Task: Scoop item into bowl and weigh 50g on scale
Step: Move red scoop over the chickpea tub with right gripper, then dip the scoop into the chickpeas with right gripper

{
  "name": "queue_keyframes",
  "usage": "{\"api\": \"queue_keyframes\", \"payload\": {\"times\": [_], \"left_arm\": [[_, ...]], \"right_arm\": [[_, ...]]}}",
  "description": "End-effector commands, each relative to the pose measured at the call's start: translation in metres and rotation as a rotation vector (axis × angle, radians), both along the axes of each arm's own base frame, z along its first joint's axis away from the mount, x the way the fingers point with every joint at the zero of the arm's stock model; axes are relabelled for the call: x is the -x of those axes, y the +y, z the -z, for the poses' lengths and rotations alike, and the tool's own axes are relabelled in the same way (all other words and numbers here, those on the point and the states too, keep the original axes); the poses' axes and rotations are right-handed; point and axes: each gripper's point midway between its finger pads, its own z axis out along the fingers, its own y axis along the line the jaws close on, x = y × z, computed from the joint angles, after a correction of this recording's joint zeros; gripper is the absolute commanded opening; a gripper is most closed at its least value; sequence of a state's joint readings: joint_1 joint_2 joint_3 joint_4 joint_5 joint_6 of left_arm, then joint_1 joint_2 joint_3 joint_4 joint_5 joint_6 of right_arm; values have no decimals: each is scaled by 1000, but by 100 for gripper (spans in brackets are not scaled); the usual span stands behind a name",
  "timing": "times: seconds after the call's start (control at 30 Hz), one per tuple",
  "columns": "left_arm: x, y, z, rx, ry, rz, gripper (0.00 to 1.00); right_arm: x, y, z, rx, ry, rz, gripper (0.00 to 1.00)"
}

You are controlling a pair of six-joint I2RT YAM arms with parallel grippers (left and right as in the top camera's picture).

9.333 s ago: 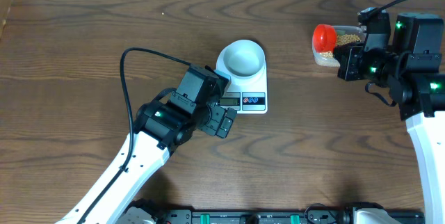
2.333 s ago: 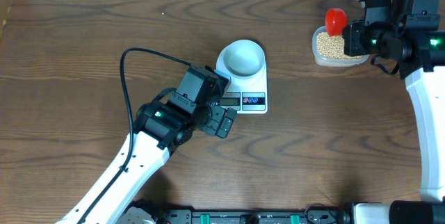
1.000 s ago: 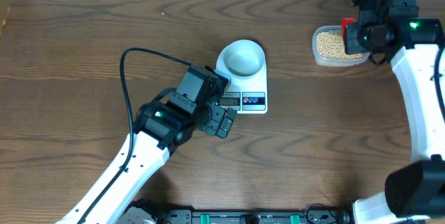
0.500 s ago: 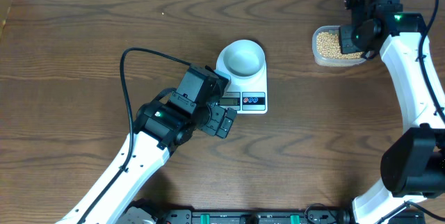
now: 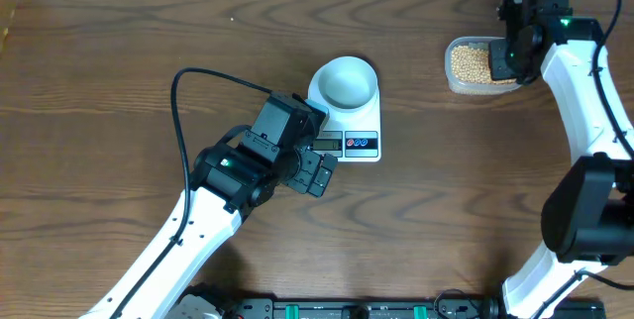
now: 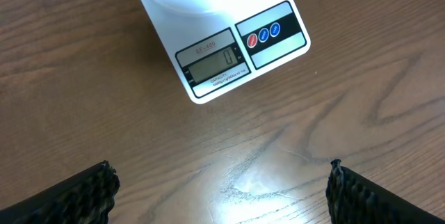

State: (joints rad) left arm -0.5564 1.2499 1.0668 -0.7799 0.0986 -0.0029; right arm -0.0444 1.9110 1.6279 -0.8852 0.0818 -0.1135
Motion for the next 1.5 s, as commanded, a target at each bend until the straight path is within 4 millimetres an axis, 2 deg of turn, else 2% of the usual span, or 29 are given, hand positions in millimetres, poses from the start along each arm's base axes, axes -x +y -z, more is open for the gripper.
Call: {"api": "queue_keyframes", "payload": {"times": [0.0, 0.23, 0.4, 0.57, 1.0, 1.27, 1.47], "left_arm": [[-2, 1, -3, 0, -9, -7, 98], [-2, 1, -3, 0, -9, -7, 98], [-2, 1, -3, 0, -9, -7, 98], [-2, 1, -3, 0, -8, -7, 98], [-2, 1, -3, 0, -9, -7, 98], [-2, 1, -3, 0, -9, -7, 98], [-2, 1, -3, 0, -9, -7, 98]], "right_arm": [[-5, 3, 0, -39, -8, 0, 1], [-2, 13, 8, -213, 12, -1, 1], [1, 12, 12, -326, 24, 4, 1], [5, 8, 23, -387, 56, 22, 1], [8, 14, 55, -503, 137, 61, 1], [8, 25, 44, -658, 119, 40, 1], [8, 14, 32, -771, 83, 56, 1]]}}
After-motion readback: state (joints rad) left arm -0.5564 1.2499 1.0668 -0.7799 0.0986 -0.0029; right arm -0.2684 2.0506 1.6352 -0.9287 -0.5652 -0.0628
